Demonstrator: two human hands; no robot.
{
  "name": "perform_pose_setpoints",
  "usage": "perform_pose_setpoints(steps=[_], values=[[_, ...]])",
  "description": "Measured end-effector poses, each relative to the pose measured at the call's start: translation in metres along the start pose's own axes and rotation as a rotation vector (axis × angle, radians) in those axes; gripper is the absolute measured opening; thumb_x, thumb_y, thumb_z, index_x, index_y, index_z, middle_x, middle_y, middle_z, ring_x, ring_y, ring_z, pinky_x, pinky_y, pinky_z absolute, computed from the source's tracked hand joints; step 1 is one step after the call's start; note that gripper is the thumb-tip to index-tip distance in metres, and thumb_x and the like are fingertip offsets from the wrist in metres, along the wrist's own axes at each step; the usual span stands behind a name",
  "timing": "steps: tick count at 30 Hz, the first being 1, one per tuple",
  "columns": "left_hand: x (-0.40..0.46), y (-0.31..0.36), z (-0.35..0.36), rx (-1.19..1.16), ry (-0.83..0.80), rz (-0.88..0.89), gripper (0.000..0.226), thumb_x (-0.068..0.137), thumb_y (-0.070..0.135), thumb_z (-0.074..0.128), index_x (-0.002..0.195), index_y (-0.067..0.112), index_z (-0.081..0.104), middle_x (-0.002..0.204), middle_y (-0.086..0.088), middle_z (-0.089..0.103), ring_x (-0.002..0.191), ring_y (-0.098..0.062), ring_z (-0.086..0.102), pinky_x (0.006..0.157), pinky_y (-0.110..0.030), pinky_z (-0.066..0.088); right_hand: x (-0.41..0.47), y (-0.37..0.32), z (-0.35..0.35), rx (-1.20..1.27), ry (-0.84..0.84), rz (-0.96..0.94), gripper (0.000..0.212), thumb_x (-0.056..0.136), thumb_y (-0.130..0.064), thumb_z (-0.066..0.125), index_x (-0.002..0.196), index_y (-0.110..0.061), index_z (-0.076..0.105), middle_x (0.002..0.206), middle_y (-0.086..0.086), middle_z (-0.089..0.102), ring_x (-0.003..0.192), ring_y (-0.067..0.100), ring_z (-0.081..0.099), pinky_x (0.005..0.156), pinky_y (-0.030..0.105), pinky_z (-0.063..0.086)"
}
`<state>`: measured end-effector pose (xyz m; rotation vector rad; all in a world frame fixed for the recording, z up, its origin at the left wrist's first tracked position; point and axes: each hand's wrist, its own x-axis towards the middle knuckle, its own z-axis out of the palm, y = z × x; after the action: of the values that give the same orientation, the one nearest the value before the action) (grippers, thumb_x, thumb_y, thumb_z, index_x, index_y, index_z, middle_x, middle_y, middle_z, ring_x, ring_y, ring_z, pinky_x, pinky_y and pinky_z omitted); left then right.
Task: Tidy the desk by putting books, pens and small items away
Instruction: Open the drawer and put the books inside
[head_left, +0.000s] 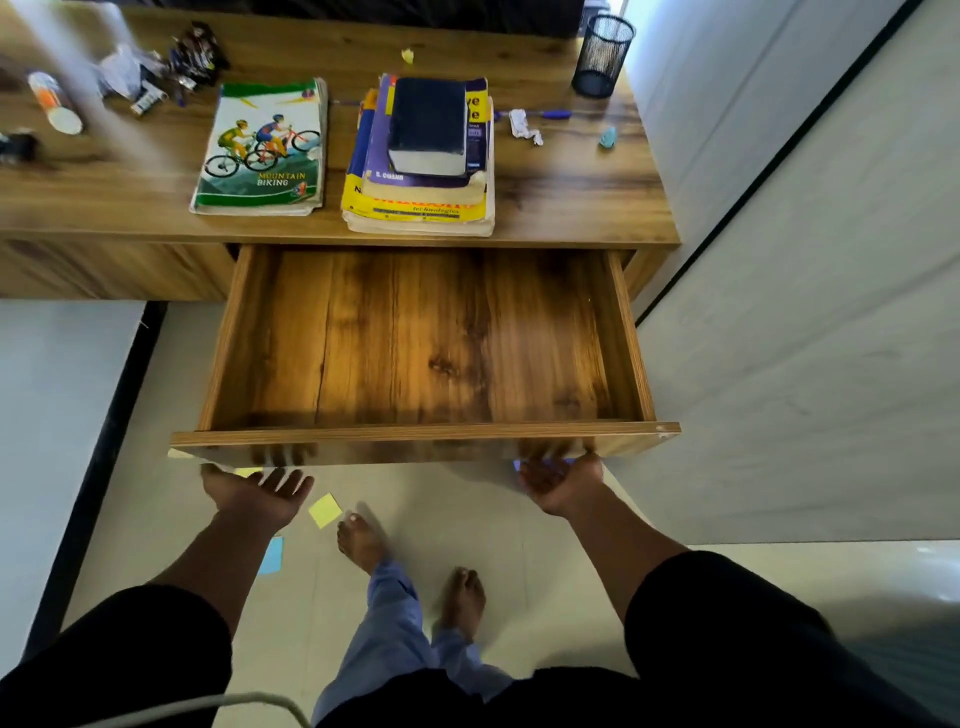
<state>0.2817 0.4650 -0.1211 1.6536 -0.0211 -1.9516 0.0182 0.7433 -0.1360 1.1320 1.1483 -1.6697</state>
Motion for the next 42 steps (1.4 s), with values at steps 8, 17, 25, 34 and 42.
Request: perform_pose_setpoints(steps=[8,17,25,34,42], values=[[-0.023,0.040,0.008,1.049,0.358,1.299,0.060,0.093,0.028,0.061,0.146,0.006,0.043,0.146,-0.023,0.047,0.133,-0.041,0.047,0.110,-0.054,0.040,-0.033,-0.051,-0.014,-0.234,0.347,-0.420,0.043,0.108,-0.039,0.035,0.136,-0.013,0.054,0.140,0.016,0.057,0.122,0.037,0.057,0.100,0.045,0.048],[-0.066,-0.031,0.066,1.900,-0.571,1.417,0.021,0.100,0.037,0.059,0.111,0.027,0.073,0.103,0.007,0.075,0.089,-0.010,0.066,0.078,-0.029,0.053,-0.058,-0.033,0.006,-0.539,0.722,-0.969,0.051,0.104,-0.040,0.038,0.151,-0.022,0.033,0.159,0.017,0.032,0.143,0.039,0.039,0.115,0.058,0.036],[-0.070,-0.047,0.071,2.158,-0.523,1.184,0.045,0.106,0.050,0.036,0.101,0.024,0.071,0.087,0.002,0.068,0.087,-0.019,0.063,0.080,-0.036,0.052,-0.061,-0.003,0.013,-1.340,0.634,-1.136,0.046,0.096,-0.048,0.046,0.131,-0.019,0.053,0.166,0.012,0.021,0.153,0.051,-0.003,0.123,0.064,-0.002],[-0.080,-0.045,0.081,2.233,-0.496,0.992,0.048,0.107,0.050,0.035,0.098,0.018,0.070,0.086,-0.002,0.064,0.090,-0.020,0.059,0.078,-0.034,0.042,-0.062,0.031,0.034,-1.830,0.261,-1.520,0.050,0.099,-0.049,0.029,0.131,-0.020,0.054,0.153,0.011,0.045,0.153,0.037,0.022,0.125,0.059,0.008],[-0.091,-0.045,0.083,2.282,-0.451,0.768,0.043,0.100,0.056,0.044,0.111,0.021,0.066,0.111,-0.007,0.062,0.104,-0.026,0.058,0.088,-0.039,0.051,-0.069,0.048,0.050,-2.093,-0.069,-1.330,0.068,0.096,-0.070,0.018,0.114,-0.025,0.066,0.121,0.007,0.070,0.123,0.030,0.057,0.107,0.051,0.039]])
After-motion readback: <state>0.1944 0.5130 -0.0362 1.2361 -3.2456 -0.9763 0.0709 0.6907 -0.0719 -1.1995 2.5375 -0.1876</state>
